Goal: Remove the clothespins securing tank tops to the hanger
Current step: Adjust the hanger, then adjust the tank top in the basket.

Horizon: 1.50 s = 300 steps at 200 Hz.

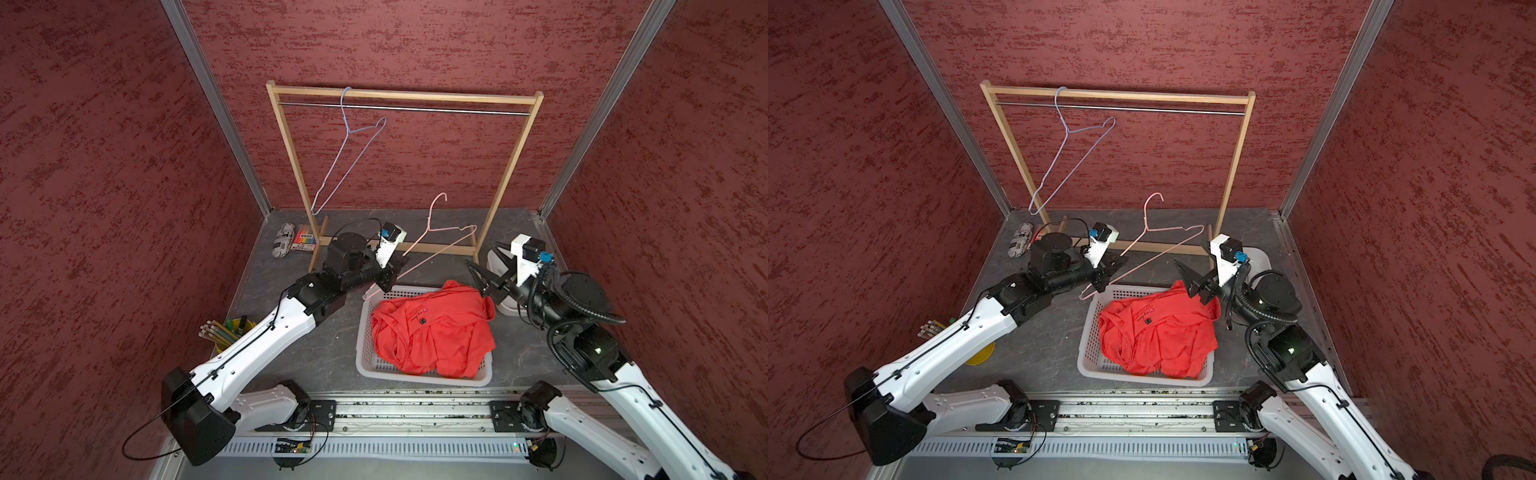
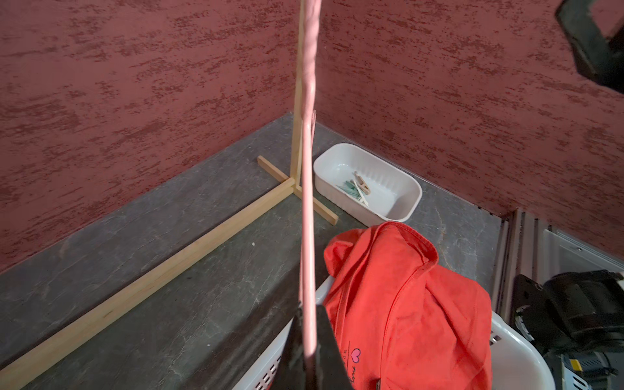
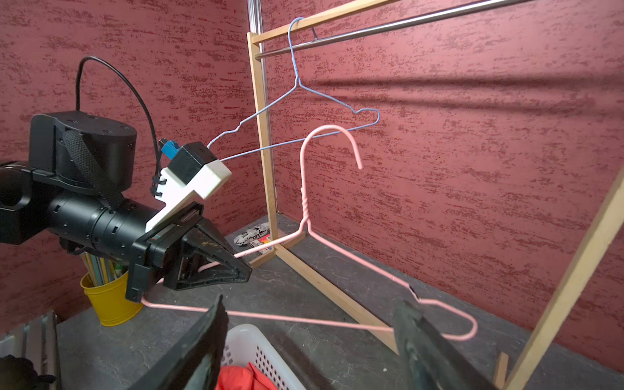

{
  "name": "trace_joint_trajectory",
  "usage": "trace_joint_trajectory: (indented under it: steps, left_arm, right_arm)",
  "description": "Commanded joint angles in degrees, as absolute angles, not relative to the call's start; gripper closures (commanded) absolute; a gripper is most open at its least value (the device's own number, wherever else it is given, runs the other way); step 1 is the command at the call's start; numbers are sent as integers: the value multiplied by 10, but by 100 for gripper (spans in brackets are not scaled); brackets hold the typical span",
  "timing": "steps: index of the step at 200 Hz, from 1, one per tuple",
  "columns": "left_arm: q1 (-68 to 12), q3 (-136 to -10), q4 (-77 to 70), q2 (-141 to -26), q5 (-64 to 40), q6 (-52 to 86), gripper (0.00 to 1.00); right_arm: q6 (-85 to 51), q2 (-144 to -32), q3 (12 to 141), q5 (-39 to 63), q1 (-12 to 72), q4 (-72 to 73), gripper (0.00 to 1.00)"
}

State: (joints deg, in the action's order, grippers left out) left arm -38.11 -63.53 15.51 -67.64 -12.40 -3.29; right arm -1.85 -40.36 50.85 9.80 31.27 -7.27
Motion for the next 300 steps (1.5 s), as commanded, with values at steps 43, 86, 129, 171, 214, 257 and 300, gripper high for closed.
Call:
trace_joint_trajectory:
  steps: [43, 86, 129, 171, 214, 257, 300]
  left_arm:
    - [-414, -653, 52, -649, 46, -31, 100]
    - [-416, -706, 66, -666, 79, -34, 100]
    - [-415, -713, 58, -659, 83, -51, 100]
    - [-415, -709, 67, -652, 86, -56, 100]
    - [-414, -705, 70, -647, 90, -64, 100]
    - [-412, -710, 74, -654, 85, -69, 100]
    - [-407, -723, 73, -672, 79, -70, 100]
  right_arm:
    - [-228, -463, 392, 116, 329, -162, 36]
    - [-258, -502, 357, 79, 371, -172, 36]
    - [-270, -557, 334, 59, 393, -202, 38]
    - [-274, -637, 326, 87, 396, -173, 36]
    - [-256, -768, 361, 139, 408, -135, 37]
    - [-267, -830, 366, 169, 416, -97, 37]
    - [-315, -866, 320, 212, 415, -18, 37]
